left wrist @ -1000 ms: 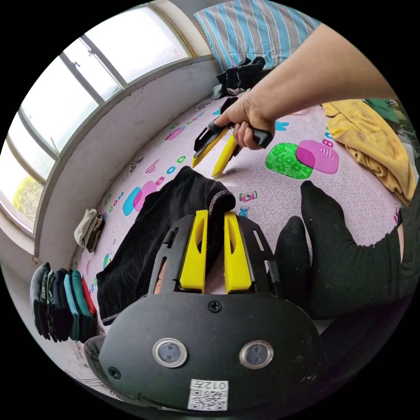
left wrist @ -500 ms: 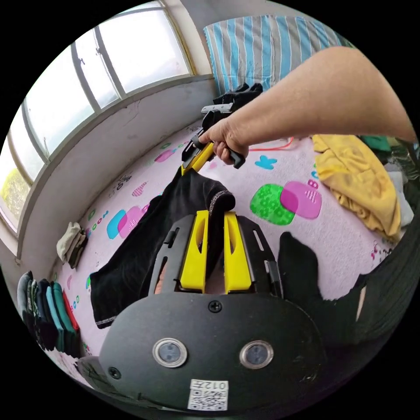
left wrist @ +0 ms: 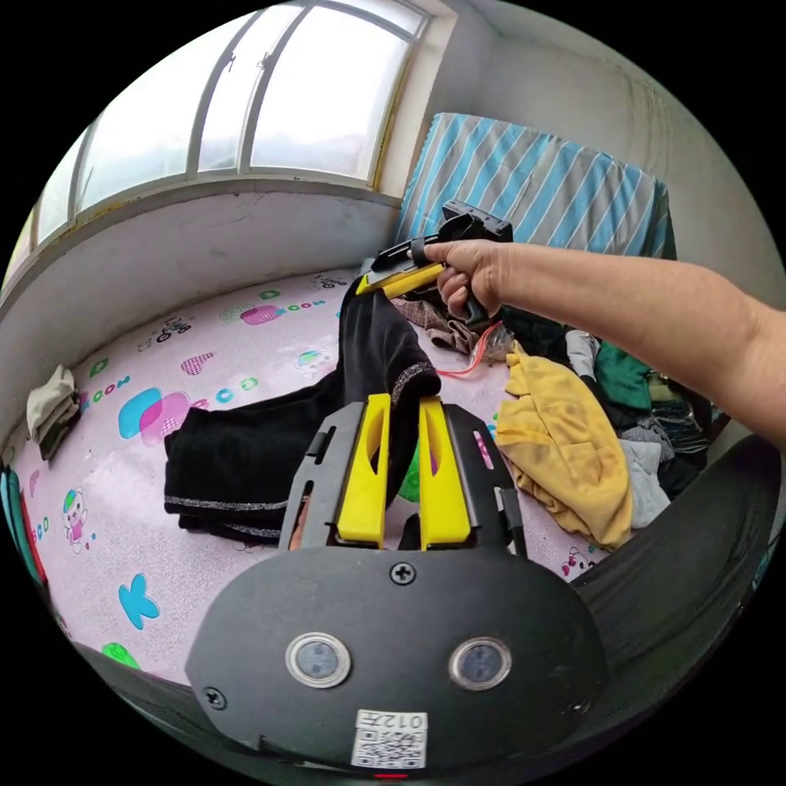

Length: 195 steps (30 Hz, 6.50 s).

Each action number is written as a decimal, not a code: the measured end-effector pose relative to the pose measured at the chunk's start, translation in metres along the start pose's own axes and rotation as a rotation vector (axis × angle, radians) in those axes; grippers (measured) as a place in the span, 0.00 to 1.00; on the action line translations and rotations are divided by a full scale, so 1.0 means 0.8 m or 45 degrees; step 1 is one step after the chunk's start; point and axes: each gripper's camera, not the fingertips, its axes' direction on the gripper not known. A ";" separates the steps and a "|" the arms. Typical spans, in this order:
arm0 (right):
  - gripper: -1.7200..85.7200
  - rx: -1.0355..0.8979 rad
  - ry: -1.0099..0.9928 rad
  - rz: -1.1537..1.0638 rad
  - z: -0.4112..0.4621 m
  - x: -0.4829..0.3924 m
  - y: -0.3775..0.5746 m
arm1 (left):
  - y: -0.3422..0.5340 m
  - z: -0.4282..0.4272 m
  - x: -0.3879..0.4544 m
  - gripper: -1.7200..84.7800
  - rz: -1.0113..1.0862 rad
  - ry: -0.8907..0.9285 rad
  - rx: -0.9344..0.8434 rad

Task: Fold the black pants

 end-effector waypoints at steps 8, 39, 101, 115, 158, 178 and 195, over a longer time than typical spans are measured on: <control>0.06 -0.031 0.096 -0.152 0.092 -0.155 -0.028 | 0.040 -0.058 -0.180 0.05 -0.344 0.066 0.070; 0.07 -0.140 0.466 -0.467 0.311 -0.450 -0.048 | 0.164 -0.061 -0.522 0.06 -0.882 0.295 0.253; 0.16 0.109 0.712 -0.086 0.304 -0.379 0.351 | -0.170 0.175 -0.664 0.07 -0.577 0.522 -0.632; 0.08 0.083 0.866 -0.171 0.376 -0.409 0.355 | -0.033 0.169 -0.738 0.07 -0.715 0.427 -0.629; 0.17 -0.174 -0.282 0.229 0.342 -0.123 0.145 | 0.178 0.068 -0.843 0.07 -1.040 0.625 -0.305; 0.11 -0.375 -0.398 0.031 0.440 -0.013 0.015 | 0.179 -0.004 -0.907 0.13 -1.061 0.656 -0.005; 0.15 -0.431 -0.358 -0.022 0.464 0.008 0.008 | 0.172 0.002 -0.850 0.05 -0.954 0.281 -0.208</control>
